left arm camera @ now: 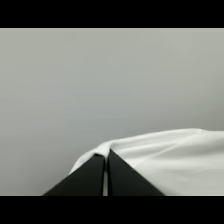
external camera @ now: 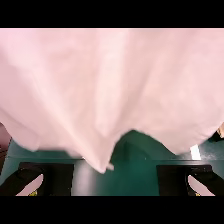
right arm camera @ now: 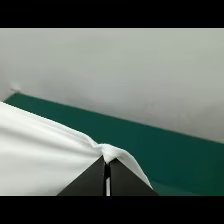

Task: Fold the shirts.

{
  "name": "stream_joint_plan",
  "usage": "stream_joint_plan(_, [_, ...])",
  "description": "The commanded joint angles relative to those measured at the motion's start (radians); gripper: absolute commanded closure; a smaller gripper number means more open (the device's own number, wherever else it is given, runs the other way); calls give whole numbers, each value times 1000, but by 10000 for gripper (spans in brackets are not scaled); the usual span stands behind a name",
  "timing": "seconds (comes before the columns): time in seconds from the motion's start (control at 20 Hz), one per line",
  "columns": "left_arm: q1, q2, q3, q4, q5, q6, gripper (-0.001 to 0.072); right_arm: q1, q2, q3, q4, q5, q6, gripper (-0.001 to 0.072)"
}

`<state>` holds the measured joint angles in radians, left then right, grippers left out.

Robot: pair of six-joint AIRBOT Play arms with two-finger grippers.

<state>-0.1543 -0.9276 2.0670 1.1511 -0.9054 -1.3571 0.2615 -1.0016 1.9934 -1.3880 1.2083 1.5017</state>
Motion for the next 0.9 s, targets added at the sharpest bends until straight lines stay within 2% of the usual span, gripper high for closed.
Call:
stream_joint_plan(0.0, [1, -153, -113, 39, -98, -6, 682, 0, -197, 13, -1, 161, 21, 697])
stream_joint_plan(0.15, [1, -382, -173, 80, -290, -5, 681, -2, -423, 13, -2, 298, 19, 697])
stream_joint_plan(0.25, [1, -548, -195, 76, -373, -6, 681, 3, -566, 13, 0, 307, 18, 697])
stream_joint_plan(0.35, [1, -697, -208, 52, -389, -6, 681, 8, -691, 13, 9, 262, 16, 697])
stream_joint_plan(0.55, [1, -897, -208, -7, -271, -5, 681, 15, -858, 13, 63, 92, 16, 697])
stream_joint_plan(0.75, [1, -944, -208, -10, -57, -5, 681, 15, -941, 13, 93, -5, 15, 695])
stream_joint_plan(0.85, [1, -944, -208, -10, -21, -5, 680, 15, -963, 13, 163, -21, -6, 693])
